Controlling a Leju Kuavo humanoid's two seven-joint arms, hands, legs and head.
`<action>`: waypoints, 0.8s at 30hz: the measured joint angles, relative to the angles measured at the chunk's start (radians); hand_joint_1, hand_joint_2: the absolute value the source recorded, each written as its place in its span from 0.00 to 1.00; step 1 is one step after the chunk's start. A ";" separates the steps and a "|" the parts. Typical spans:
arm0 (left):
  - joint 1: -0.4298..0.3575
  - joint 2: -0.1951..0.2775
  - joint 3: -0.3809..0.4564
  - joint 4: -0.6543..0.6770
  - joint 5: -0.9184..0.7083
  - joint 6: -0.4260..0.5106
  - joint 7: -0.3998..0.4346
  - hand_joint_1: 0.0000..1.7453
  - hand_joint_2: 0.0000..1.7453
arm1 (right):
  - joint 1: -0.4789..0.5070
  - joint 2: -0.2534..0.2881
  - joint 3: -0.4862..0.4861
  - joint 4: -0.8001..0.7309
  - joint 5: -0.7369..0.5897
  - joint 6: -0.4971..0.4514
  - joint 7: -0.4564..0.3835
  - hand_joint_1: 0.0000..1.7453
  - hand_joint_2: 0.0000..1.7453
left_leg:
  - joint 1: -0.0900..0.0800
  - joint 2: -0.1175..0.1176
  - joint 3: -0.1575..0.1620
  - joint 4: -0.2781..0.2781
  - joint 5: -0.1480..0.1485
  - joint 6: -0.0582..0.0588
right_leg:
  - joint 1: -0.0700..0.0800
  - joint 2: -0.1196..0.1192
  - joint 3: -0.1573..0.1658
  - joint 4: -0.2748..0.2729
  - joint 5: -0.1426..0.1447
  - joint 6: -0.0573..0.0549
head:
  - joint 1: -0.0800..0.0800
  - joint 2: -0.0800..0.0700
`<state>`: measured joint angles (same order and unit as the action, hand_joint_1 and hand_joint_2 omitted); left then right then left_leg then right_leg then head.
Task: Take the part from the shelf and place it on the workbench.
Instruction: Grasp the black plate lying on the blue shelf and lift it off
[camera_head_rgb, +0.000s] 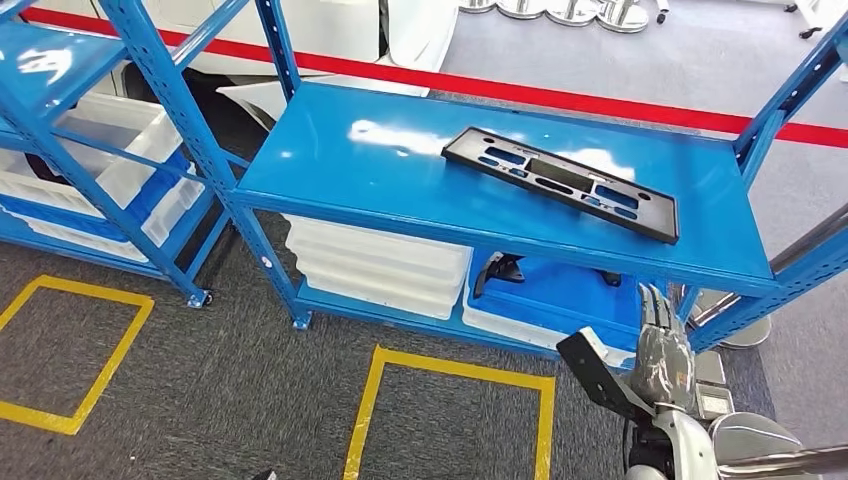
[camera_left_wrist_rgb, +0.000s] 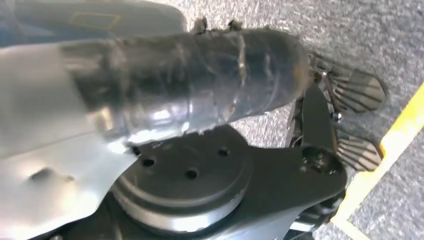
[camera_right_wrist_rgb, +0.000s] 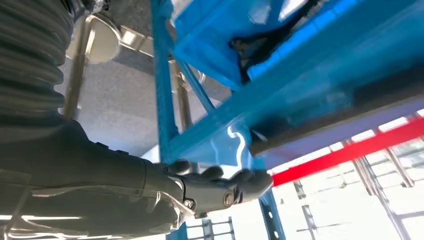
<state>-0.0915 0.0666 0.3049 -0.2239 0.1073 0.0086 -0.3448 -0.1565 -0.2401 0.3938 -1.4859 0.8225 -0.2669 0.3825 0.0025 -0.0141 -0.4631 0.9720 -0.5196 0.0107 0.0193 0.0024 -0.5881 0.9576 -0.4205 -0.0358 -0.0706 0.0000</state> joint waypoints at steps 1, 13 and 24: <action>-0.001 0.002 0.001 0.000 0.000 0.000 0.000 0.00 0.00 | 0.000 0.000 0.000 -0.013 0.004 0.006 0.006 0.00 1.00 | 0.001 0.001 -0.022 0.047 -0.023 -0.005 | -0.003 0.000 0.018 -0.010 -0.004 -0.002 | -0.001 0.000; 0.004 0.011 0.005 0.003 0.000 0.002 0.008 0.00 0.00 | 0.008 -0.011 -0.009 -0.104 0.049 0.054 0.039 0.00 1.00 | 0.013 0.013 -0.122 0.030 0.062 -0.002 | -0.020 0.002 0.133 -0.002 -0.108 0.044 | 0.002 0.000; 0.002 -0.001 0.010 0.004 0.000 0.002 0.007 0.00 0.00 | 0.004 -0.022 -0.025 -0.131 0.052 0.065 0.041 0.00 1.00 | 0.001 -0.001 -0.011 0.006 -0.011 0.022 | -0.009 -0.001 -0.076 0.129 -0.010 0.021 | 0.010 0.000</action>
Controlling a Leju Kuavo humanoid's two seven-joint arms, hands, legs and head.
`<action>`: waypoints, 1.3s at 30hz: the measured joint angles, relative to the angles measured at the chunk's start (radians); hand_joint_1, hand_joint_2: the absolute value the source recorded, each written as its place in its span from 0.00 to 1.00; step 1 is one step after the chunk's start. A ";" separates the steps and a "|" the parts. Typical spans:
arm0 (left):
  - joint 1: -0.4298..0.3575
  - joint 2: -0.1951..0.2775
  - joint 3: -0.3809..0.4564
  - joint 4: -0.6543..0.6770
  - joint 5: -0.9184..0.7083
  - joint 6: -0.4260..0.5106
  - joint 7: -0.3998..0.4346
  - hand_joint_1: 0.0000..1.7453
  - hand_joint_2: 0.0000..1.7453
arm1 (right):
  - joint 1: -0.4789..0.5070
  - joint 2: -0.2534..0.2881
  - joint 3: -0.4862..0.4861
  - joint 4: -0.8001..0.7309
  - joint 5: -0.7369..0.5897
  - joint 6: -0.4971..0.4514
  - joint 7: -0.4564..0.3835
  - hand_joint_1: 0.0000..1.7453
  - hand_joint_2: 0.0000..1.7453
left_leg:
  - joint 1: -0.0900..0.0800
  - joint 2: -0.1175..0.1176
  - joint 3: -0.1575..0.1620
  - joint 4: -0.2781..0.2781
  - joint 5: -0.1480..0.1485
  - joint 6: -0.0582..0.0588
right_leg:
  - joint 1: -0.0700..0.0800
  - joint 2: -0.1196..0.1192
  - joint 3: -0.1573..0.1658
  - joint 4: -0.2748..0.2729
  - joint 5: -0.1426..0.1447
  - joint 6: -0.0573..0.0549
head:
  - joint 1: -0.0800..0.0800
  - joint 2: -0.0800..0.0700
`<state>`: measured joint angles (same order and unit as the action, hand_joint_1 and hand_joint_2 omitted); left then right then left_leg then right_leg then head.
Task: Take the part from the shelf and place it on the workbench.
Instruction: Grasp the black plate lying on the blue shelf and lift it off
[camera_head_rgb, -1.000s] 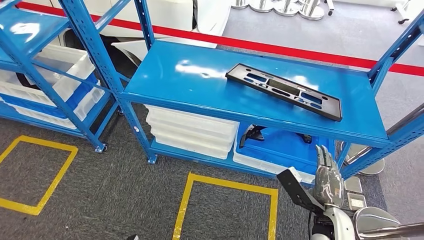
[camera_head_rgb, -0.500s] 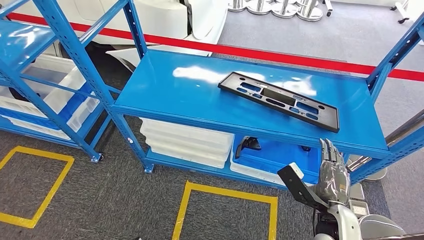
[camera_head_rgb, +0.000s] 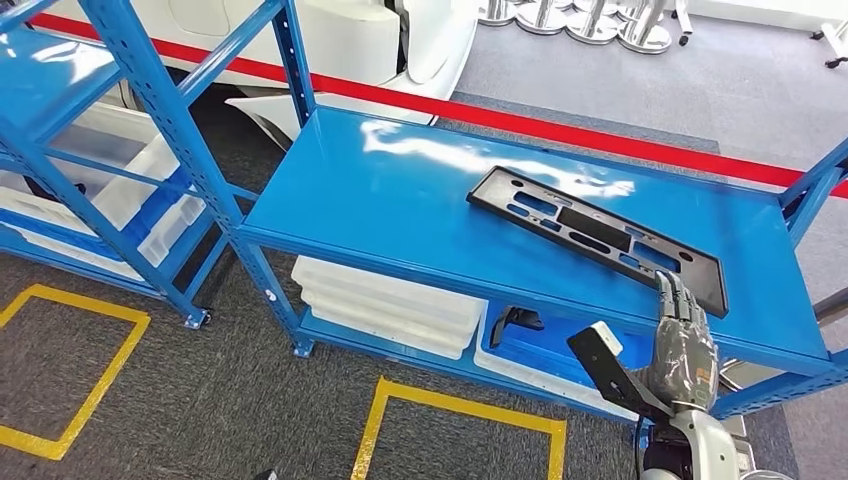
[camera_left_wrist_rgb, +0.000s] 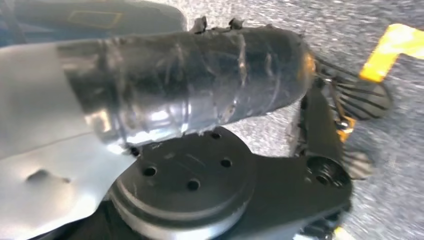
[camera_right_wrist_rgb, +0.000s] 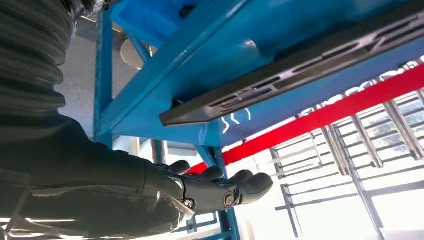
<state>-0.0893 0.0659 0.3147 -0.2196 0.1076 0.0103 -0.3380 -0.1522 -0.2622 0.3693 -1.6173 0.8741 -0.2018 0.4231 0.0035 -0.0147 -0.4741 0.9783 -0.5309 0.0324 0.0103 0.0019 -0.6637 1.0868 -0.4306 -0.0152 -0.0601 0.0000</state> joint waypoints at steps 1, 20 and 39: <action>-0.002 -0.003 0.000 0.001 0.000 0.000 0.001 0.00 0.00 | 0.000 -0.002 0.000 -0.002 0.000 0.000 0.000 0.00 1.00 | -0.001 -0.001 0.009 -0.005 -0.007 -0.003 | 0.006 0.000 0.014 -0.051 0.024 -0.015 | -0.002 0.000; 0.000 0.009 0.011 0.004 0.000 0.000 0.001 0.00 0.00 | 0.000 -0.005 -0.001 -0.017 0.000 0.003 0.001 0.00 1.00 | 0.017 0.010 -0.123 0.021 0.093 -0.022 | -0.009 0.006 0.194 -0.125 -0.083 0.023 | -0.004 0.000; -0.007 0.002 0.017 0.004 0.000 0.000 0.001 0.00 0.00 | -0.002 -0.006 -0.003 -0.027 0.000 0.003 0.001 0.00 1.00 | 0.010 0.007 -0.095 0.134 -0.025 -0.044 | -0.006 0.000 0.144 -0.165 -0.001 -0.019 | -0.004 0.000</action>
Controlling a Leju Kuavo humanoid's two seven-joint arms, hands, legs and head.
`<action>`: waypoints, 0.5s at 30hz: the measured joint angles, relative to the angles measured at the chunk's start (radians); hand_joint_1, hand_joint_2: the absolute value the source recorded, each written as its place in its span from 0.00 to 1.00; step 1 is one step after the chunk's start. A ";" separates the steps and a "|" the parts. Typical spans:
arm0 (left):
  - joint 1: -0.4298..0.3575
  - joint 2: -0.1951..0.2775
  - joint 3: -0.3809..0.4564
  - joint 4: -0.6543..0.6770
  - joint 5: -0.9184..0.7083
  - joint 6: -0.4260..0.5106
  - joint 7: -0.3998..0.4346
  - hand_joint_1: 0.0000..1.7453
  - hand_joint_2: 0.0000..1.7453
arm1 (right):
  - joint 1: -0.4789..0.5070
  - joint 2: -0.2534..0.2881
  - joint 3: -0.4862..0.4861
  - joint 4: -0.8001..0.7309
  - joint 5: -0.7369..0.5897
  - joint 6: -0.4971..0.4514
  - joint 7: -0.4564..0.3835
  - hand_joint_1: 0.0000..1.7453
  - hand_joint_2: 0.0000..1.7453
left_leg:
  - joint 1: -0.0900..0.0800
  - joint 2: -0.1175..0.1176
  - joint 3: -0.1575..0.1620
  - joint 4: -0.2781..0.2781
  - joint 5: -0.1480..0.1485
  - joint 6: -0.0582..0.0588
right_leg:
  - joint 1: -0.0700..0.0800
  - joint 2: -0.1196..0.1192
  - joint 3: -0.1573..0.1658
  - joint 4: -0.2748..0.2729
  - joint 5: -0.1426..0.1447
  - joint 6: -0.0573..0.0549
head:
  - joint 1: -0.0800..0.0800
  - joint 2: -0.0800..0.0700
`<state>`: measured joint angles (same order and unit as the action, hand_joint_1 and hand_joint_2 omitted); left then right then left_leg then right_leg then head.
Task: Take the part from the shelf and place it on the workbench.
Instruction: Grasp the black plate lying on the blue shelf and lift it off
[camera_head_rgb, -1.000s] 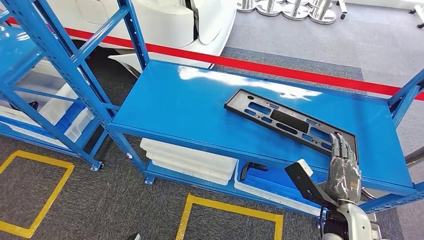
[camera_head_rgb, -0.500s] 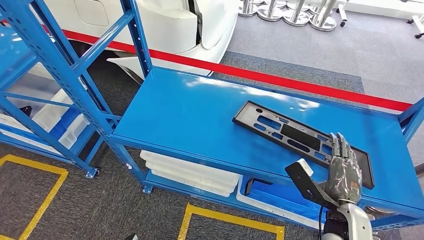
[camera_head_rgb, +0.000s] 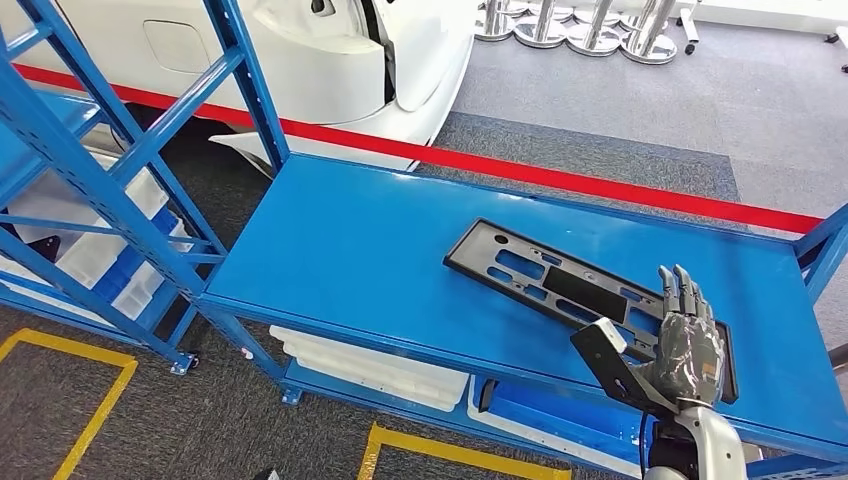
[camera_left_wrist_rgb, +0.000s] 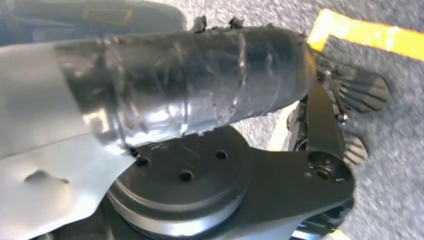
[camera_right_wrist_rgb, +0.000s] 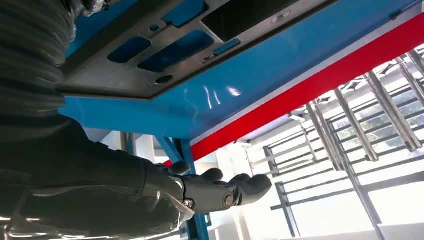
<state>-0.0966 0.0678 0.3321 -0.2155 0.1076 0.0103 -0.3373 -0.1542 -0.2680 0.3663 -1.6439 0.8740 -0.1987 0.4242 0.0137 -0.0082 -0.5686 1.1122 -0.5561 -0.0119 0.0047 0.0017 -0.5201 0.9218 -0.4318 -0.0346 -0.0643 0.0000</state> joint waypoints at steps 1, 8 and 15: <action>0.000 0.001 0.000 0.000 0.000 0.000 0.000 0.00 0.00 | 0.000 0.000 0.000 0.000 0.000 0.000 0.000 0.00 1.00 | 0.000 0.001 -0.039 0.062 -0.028 -0.002 | 0.000 0.000 0.003 0.000 -0.004 -0.002 | -0.001 0.000; 0.006 0.012 0.002 0.000 0.000 0.000 0.000 0.00 0.00 | 0.004 0.001 0.002 0.001 0.000 0.000 0.000 0.00 1.00 | -0.005 0.002 -0.016 -0.116 0.119 0.014 | 0.006 0.006 0.037 0.009 -0.043 0.007 | -0.001 0.000; 0.003 0.004 0.003 0.000 0.000 0.000 0.000 0.00 0.00 | 0.000 -0.001 0.000 -0.001 0.000 0.000 0.000 0.00 1.00 | 0.001 0.001 0.013 -0.156 0.126 0.044 | 0.000 0.003 -0.028 0.157 -0.117 0.050 | 0.005 0.000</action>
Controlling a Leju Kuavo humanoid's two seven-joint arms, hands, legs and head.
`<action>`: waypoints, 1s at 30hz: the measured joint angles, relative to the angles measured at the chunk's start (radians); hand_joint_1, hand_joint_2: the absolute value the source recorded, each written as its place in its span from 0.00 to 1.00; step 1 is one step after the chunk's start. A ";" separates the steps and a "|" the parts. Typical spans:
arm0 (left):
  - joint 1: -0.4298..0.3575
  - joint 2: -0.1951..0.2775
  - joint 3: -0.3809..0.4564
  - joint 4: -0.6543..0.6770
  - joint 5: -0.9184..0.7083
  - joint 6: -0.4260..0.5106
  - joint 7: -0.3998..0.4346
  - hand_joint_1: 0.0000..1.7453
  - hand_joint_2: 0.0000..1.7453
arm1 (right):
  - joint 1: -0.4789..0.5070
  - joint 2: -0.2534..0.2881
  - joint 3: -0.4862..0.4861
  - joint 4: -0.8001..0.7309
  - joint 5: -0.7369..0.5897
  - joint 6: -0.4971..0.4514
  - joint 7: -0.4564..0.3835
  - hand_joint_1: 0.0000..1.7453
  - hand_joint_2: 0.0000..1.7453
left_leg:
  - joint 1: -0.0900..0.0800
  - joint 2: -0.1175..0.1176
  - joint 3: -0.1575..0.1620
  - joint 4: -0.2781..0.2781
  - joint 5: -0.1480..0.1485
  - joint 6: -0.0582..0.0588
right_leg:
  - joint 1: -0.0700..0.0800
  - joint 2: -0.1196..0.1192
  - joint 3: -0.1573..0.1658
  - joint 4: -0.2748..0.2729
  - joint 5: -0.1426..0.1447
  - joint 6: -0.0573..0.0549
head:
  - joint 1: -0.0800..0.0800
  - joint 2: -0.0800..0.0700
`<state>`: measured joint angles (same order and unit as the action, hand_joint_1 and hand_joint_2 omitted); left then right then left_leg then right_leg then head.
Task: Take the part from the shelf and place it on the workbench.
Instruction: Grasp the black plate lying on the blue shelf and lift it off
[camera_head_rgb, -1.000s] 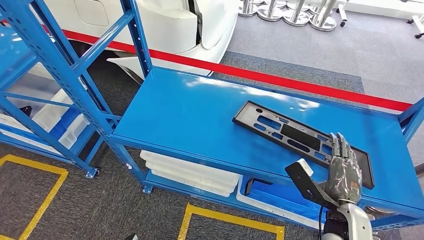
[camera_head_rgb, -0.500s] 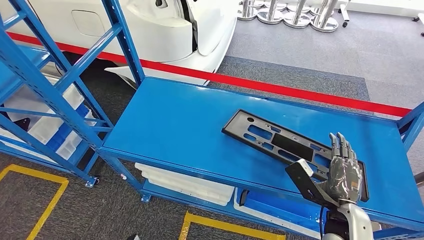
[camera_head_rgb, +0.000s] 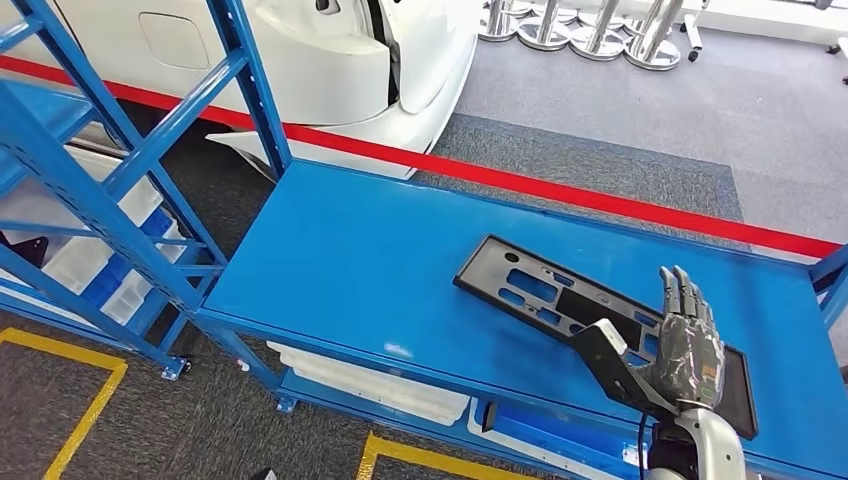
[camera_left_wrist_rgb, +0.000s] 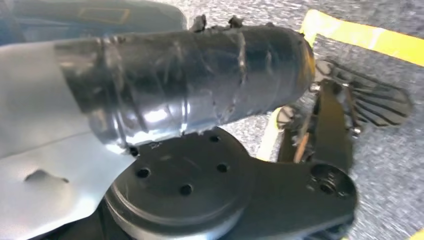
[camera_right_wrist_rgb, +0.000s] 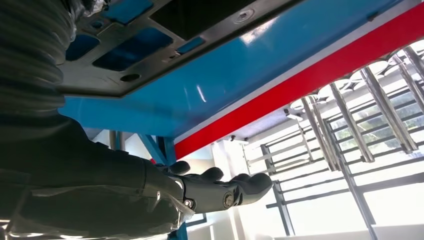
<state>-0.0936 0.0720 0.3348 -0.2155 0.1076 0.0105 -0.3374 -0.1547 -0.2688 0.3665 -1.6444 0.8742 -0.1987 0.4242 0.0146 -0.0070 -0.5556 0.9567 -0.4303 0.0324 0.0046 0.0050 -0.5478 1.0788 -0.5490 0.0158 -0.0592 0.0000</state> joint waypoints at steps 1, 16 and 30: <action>-0.001 -0.001 0.000 0.000 0.000 0.000 0.000 0.00 0.00 | 0.000 0.000 0.000 0.000 0.000 0.000 0.000 0.00 1.00 | 0.001 0.000 0.001 0.000 -0.002 0.002 | -0.004 -0.001 -0.043 0.073 -0.030 0.007 | 0.001 0.000; -0.002 0.000 0.000 0.000 -0.002 -0.004 -0.003 0.00 0.00 | -0.003 0.008 0.004 0.016 -0.041 0.029 -0.010 0.00 1.00 | 0.001 0.001 -0.031 0.170 -0.135 -0.047 | -0.008 -0.008 0.016 -0.149 0.129 -0.046 | -0.003 0.000; -0.008 0.000 0.000 0.000 -0.021 -0.021 -0.017 0.00 0.00 | -0.079 0.103 0.105 0.319 -0.176 0.013 -0.052 0.00 1.00 | -0.003 0.009 0.010 -0.015 0.012 0.002 | 0.005 -0.002 -0.037 -0.047 0.055 -0.010 | 0.002 0.000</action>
<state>-0.1017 0.0724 0.3349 -0.2155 0.0867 -0.0106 -0.3548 -0.2339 -0.1655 0.4712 -1.3252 0.6981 -0.1856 0.3724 0.0112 0.0016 -0.5461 0.9413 -0.4186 0.0346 0.0097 0.0027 -0.5852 1.0321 -0.4938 0.0062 -0.0575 0.0000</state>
